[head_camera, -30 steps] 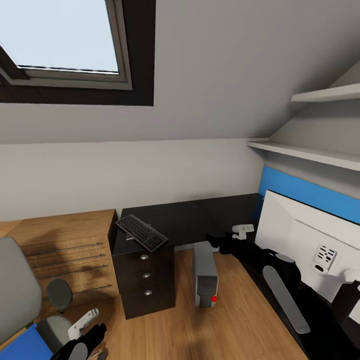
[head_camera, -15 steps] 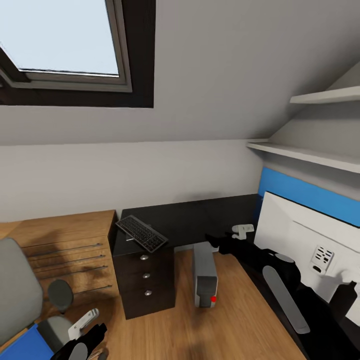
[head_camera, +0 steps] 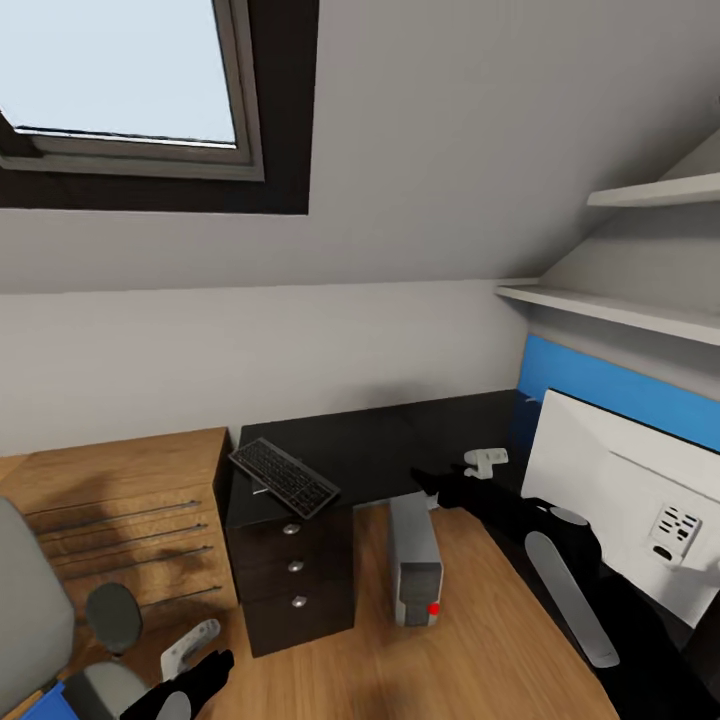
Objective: In the bedroom, organize the workspace by keeping the computer under the desk, ensuring the monitor is on the desk, placing the keyboard on the desk next to the monitor, placing the mouse on the desk next to the keyboard, moving the folder from the swivel chair onto the desk next to the mouse, stacking the notebook on top of the folder with the pen on top of the notebook, and positioning the swivel chair next to the desk.
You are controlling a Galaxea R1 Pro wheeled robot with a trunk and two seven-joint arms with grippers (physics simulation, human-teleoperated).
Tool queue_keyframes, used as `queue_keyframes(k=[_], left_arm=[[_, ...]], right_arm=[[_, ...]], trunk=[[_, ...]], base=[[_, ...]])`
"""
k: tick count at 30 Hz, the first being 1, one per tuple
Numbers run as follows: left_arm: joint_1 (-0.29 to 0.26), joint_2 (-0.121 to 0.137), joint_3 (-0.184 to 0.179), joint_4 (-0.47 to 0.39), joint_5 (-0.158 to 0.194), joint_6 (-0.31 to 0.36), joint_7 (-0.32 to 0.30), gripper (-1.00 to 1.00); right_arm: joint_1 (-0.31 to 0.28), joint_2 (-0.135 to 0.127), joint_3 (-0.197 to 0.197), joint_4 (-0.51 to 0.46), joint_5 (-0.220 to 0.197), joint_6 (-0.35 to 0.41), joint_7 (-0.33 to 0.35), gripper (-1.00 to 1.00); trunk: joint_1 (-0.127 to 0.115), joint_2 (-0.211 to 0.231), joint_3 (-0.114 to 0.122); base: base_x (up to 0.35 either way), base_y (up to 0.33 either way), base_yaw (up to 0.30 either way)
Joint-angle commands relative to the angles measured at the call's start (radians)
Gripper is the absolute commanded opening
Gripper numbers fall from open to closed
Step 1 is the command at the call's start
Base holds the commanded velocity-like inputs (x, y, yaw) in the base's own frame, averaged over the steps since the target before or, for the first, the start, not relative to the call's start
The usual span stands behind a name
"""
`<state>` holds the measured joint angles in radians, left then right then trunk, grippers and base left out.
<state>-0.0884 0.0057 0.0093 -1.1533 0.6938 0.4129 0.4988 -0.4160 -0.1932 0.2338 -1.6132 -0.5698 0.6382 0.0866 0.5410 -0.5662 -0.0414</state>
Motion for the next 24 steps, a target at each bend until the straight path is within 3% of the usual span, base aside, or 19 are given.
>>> queue_keyframes(k=[1, 11, 24], left_arm=[[-0.001, 0.0, 0.0, -0.002, 0.009, 0.003, 0.007, 1.0], [-0.001, -0.001, -0.001, 0.003, 0.009, 0.003, 0.007, 1.0], [-0.002, -0.005, 0.0, 0.004, 0.009, 0.003, 0.007, 1.0]], right_arm=[[-0.001, 0.0, 0.0, -0.001, 0.001, 0.004, 0.002, 1.0], [0.003, -0.001, 0.003, -0.001, 0.001, -0.041, 0.003, 1.0], [0.021, -0.002, 0.005, -0.001, 0.001, -0.056, 0.002, 1.0]], trunk=[[0.001, -0.002, -0.002], [0.001, -0.002, -0.002], [0.001, -0.002, -0.002]], base=[[0.294, 0.075, -0.146], [0.276, 0.024, -0.249], [0.058, 0.002, -0.293]])
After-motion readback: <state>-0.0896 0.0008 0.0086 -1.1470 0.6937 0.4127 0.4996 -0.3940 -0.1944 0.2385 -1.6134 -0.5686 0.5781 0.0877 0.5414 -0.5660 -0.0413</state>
